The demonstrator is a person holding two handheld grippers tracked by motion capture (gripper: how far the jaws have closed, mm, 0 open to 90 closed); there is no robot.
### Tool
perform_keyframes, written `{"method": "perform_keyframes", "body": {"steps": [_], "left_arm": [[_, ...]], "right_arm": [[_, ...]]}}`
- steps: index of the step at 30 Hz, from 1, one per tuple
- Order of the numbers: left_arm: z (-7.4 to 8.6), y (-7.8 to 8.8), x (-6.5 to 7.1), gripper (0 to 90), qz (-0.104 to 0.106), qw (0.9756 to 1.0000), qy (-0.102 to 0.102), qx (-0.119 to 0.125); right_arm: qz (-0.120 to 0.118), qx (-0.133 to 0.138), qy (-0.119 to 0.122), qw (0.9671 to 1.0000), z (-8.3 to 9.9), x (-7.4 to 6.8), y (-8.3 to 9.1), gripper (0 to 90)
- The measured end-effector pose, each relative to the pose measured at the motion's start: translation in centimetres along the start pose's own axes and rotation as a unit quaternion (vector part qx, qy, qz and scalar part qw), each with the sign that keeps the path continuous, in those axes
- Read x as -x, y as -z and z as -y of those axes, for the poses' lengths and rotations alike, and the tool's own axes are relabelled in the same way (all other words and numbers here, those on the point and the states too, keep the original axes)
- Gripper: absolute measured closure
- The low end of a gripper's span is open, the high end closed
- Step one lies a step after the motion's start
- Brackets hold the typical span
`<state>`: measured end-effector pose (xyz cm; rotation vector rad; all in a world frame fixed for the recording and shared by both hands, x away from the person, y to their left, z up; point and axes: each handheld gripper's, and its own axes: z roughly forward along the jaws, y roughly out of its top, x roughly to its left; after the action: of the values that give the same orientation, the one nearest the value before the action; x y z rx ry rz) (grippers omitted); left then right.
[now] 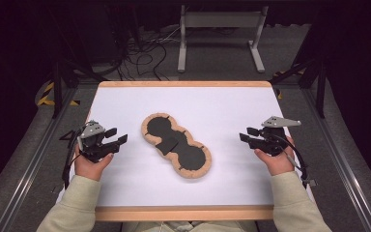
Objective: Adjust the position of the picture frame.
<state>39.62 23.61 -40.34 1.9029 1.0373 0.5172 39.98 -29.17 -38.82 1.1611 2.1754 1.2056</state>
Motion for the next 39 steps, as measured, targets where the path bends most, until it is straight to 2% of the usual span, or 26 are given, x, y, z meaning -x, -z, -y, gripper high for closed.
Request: {"method": "perform_keyframes", "body": {"steps": [4, 10, 12, 14, 16, 17, 23, 31, 39], "left_arm": [[-0.2, 0.2, -0.2, 49.6, -0.005, 1.0, 0.004, -0.001], [-0.4, 0.4, -0.4, 66.8, 0.001, 1.0, 0.006, -0.003], [-0.6, 0.5, -0.3, 72.2, 0.004, 1.0, 0.004, -0.003], [-0.7, 0.6, -0.1, 79.4, 0.004, 1.0, -0.003, -0.002], [-0.8, 0.6, -0.1, 87.5, 0.008, 1.0, -0.002, -0.001], [-0.8, 0.7, 0.0, 89.5, 0.014, 0.9999, -0.001, 0.0], [-1.0, 1.2, 0.0, 89.9, 0.028, 0.9996, 0.004, 0.004], [-1.0, 1.6, 0.1, 89.9, 0.021, 0.9998, 0.001, 0.003], [-0.6, 2.3, 0.1, 89.8, 0.012, 0.9999, 0.002, -0.002]], "right_arm": [[0.0, -0.003, 0.007, 1.0, -0.3, -0.4, 0.2, 60.1], [-0.026, -0.01, 0.024, 0.9993, -0.7, -1.7, 0.5, 69.6], [-0.042, -0.01, 0.038, 0.9984, -1.1, -2.6, 0.7, 77.1], [-0.047, -0.013, 0.045, 0.9978, -1.4, -3.1, 0.7, 84.1], [-0.05, -0.016, 0.05, 0.9973, -1.6, -3.5, 0.7, 86.9], [-0.054, -0.018, 0.061, 0.9965, -1.8, -4.1, 0.7, 90.0], [-0.069, -0.014, 0.072, 0.9949, -2.4, -5.6, 0.7, 90.0], [-0.094, -0.016, 0.086, 0.9918, -3.2, -7.7, 0.1, 90.0], [-0.113, -0.017, 0.098, 0.9886, -3.9, -9.0, -0.7, 90.0]]}}
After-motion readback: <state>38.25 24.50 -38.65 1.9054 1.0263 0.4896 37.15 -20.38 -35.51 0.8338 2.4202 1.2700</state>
